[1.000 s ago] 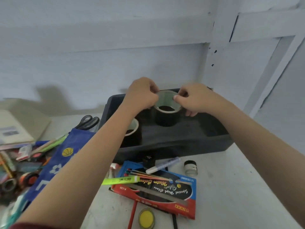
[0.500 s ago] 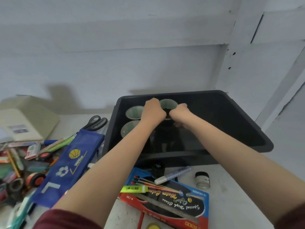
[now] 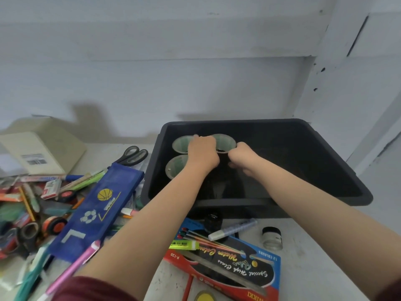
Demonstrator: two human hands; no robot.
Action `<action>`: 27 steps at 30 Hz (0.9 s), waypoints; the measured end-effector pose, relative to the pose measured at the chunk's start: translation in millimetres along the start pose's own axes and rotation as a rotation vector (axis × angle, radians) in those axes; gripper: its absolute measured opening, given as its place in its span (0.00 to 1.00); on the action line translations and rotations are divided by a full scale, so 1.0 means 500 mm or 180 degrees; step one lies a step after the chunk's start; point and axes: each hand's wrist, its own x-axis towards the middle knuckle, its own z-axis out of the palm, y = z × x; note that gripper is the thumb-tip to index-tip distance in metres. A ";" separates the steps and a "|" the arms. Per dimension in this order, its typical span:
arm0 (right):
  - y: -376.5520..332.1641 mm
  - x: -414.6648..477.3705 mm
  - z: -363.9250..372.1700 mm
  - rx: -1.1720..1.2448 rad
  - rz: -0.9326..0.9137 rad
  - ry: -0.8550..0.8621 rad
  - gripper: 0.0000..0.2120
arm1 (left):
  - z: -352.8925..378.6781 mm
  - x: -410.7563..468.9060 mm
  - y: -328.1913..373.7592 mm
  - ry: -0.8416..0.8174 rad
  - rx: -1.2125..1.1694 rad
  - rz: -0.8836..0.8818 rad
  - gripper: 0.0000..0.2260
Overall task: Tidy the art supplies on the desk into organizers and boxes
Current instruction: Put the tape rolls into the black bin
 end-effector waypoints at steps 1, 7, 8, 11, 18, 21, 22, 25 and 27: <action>0.000 0.000 0.000 0.0034 0.0036 -0.0004 0.19 | -0.002 0.000 -0.002 0.0130 0.0272 0.0051 0.10; -0.007 -0.009 -0.001 -0.0182 -0.0021 -0.0087 0.16 | -0.023 -0.011 -0.010 -0.0070 0.0607 0.0367 0.02; -0.009 -0.012 0.001 -0.0232 -0.0048 -0.0096 0.17 | -0.024 -0.016 -0.014 -0.0072 0.0666 0.0424 0.02; -0.023 -0.023 0.003 -0.0471 -0.0172 -0.0002 0.23 | -0.026 -0.029 -0.030 0.0078 0.0649 0.0499 0.06; -0.109 -0.096 0.037 -0.0874 -0.1289 0.0004 0.32 | -0.105 -0.080 -0.094 0.0963 -0.0136 0.0452 0.17; -0.147 -0.131 0.074 -0.0925 -0.1726 -0.0078 0.26 | -0.147 -0.110 -0.142 0.1182 -0.0337 0.0355 0.15; -0.163 -0.142 0.096 -0.0916 -0.1848 -0.0124 0.25 | -0.162 -0.122 -0.170 0.1254 -0.0457 0.0273 0.14; -0.196 -0.168 0.160 -0.0886 -0.2203 -0.0317 0.21 | -0.200 -0.154 -0.261 0.1367 -0.0748 -0.0006 0.12; -0.222 -0.181 0.215 -0.0930 -0.2388 -0.0478 0.17 | -0.219 -0.177 -0.336 0.1446 -0.0890 -0.0202 0.10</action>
